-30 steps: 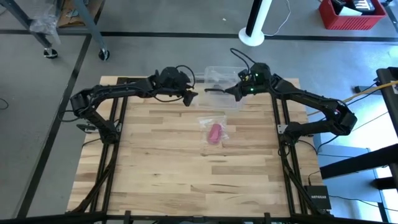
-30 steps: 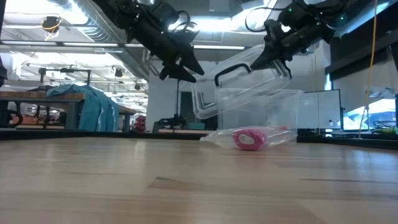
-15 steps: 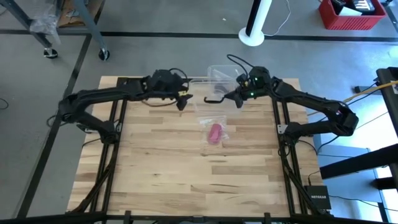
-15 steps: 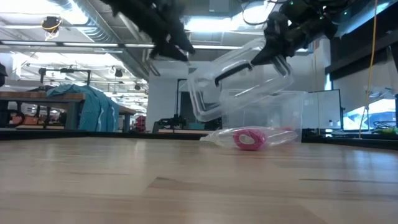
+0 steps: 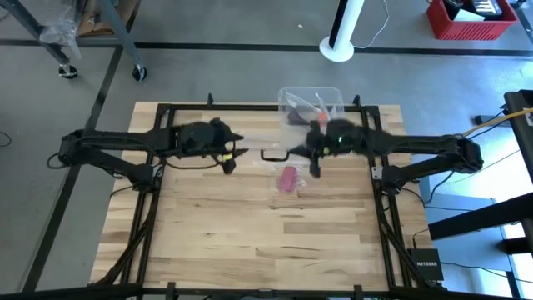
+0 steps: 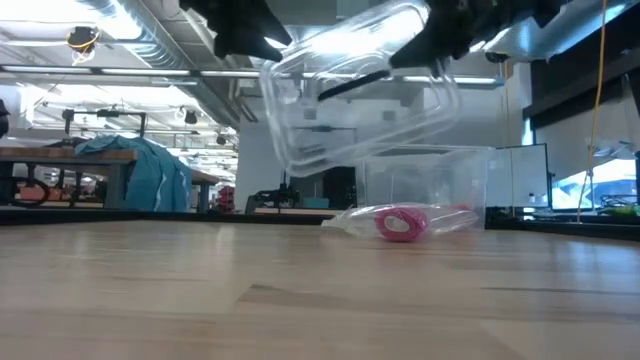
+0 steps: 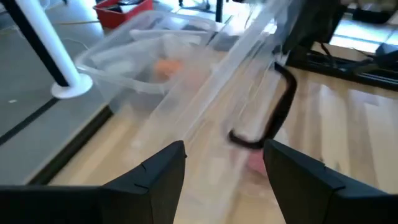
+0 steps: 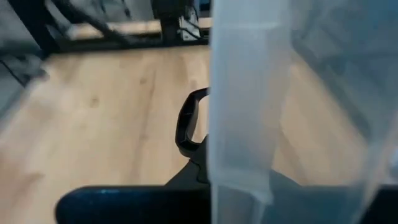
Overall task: Roll bandage
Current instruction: Open the transparent bin
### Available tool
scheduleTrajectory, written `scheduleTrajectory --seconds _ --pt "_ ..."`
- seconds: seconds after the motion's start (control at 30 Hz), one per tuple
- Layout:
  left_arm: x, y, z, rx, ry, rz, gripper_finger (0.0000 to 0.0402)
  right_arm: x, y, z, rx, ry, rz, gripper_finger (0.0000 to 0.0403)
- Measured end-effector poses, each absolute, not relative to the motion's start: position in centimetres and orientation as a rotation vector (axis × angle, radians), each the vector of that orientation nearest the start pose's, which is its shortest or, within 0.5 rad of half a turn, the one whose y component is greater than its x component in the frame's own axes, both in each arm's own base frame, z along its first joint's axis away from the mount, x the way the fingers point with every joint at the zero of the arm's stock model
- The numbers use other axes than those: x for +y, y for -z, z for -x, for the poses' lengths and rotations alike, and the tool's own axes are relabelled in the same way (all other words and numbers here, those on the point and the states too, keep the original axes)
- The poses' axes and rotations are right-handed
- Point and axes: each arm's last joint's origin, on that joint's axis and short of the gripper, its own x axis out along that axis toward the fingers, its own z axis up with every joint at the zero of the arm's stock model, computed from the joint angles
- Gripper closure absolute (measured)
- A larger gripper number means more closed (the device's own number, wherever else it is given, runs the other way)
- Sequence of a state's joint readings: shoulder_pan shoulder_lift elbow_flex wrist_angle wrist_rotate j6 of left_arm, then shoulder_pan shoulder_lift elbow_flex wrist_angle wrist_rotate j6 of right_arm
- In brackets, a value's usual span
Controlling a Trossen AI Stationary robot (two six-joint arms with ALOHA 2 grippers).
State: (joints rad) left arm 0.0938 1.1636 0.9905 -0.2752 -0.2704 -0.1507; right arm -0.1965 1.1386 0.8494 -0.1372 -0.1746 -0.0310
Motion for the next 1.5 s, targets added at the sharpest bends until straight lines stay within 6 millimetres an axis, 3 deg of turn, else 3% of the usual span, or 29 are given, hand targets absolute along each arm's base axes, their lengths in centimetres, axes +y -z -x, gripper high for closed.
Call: scheduleTrajectory --seconds 0.23,0.53,0.83,1.2,1.4,1.5 --pt "1.3 -31.1 -25.2 0.439 -0.354 0.133 0.0192 0.8 -26.4 -28.4 0.446 0.141 0.277 0.0394" --pt "0.9 -30.7 -25.0 0.476 -0.371 0.158 0.0192 2.7 -22.2 -32.5 0.419 0.217 0.357 0.0385" --pt "1.0 -30.6 -24.9 0.482 -0.405 0.161 0.0192 2.7 -21.1 -33.0 0.433 0.274 0.306 0.0368" --pt "1.1 -31.9 -21.4 0.544 -0.604 0.265 0.0192 2.7 -20.3 -32.8 0.499 0.265 0.319 0.0233" --pt "1.1 -31.7 -21.9 0.518 -0.622 0.227 0.0192 2.8 -20.5 -32.9 0.48 0.238 0.304 0.0185" --pt "0.8 -31.0 -22.2 0.54 -0.579 0.193 0.0192 3.3 -21.8 -32.8 0.472 0.224 0.303 0.0171"
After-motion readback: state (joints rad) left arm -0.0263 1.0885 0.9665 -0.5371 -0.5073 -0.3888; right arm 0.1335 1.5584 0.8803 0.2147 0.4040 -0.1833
